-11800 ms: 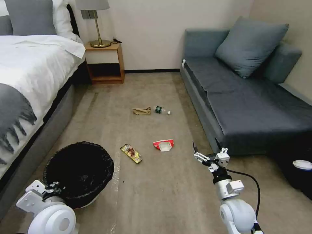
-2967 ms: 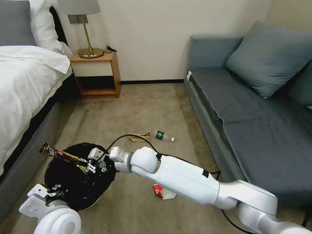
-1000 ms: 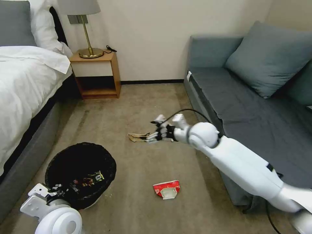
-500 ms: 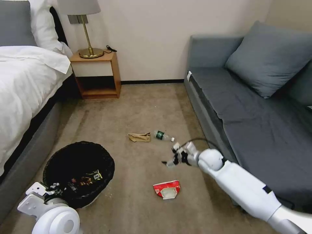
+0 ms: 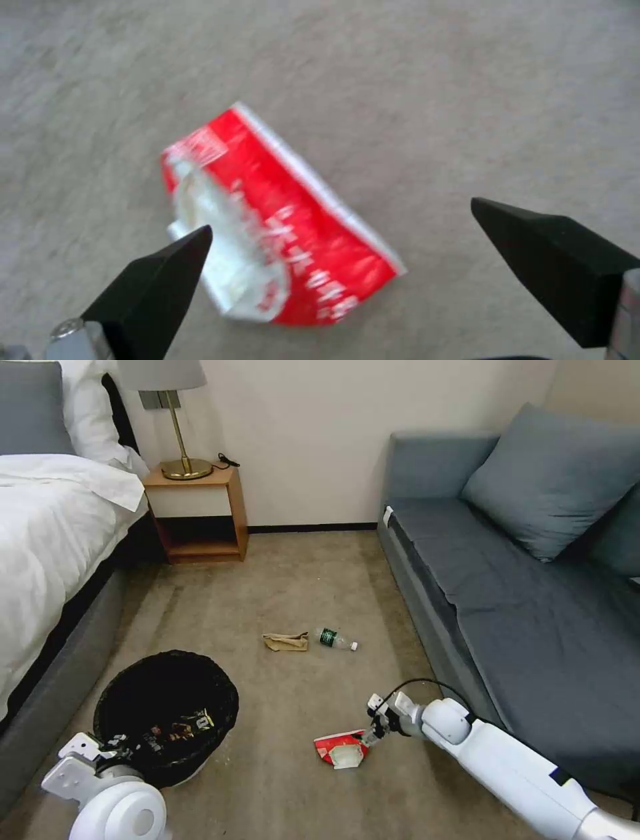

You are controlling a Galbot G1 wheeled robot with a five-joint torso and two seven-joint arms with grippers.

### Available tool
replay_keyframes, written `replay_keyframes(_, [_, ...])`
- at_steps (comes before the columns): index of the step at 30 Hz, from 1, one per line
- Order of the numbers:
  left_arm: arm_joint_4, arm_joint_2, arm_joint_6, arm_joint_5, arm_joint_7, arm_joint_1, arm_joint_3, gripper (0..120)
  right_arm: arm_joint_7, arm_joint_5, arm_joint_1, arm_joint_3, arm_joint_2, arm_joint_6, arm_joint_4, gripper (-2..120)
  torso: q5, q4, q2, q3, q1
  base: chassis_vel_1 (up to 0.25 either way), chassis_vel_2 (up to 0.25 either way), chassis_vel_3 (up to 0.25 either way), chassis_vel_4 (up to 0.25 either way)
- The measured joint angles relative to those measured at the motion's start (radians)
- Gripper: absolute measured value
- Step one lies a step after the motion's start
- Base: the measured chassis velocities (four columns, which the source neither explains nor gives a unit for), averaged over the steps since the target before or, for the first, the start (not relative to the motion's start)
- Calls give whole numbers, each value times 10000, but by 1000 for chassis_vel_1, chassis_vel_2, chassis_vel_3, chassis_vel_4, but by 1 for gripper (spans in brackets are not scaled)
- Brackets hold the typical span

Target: Pick up the trash bin, then pick up the garbage on the floor and place it into the trash bin.

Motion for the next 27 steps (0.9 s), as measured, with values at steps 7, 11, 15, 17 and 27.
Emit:
replay_keyframes(7, [13,-20,-12,26,0,20,9,0,-51,-257,-114,-352,165,227,-249,100,-1,0,0,0,0,0,0,0,0])
replay_keyframes(11, [13,-28,-15,34,0,25,14,0,-84,-486,-110,-485,421,523,-709,100,-1,-1,1,0,0,0,0,0,0])
replay_keyframes(15, [14,-30,-20,39,3,31,15,0,-111,-599,-6,-441,836,713,-1284,100,-1,1,0,0,0,0,0,0,0])
replay_keyframes(17, [15,-32,-22,43,5,38,15,0,-112,-628,45,-422,987,770,-1537,100,-2,1,0,0,0,0,0,0,0])
replay_keyframes(27, [-19,-20,-48,48,9,79,-70,0,-201,-1039,262,-381,1537,1280,-2881,100,-3,0,0,1,0,0,0,0,0])
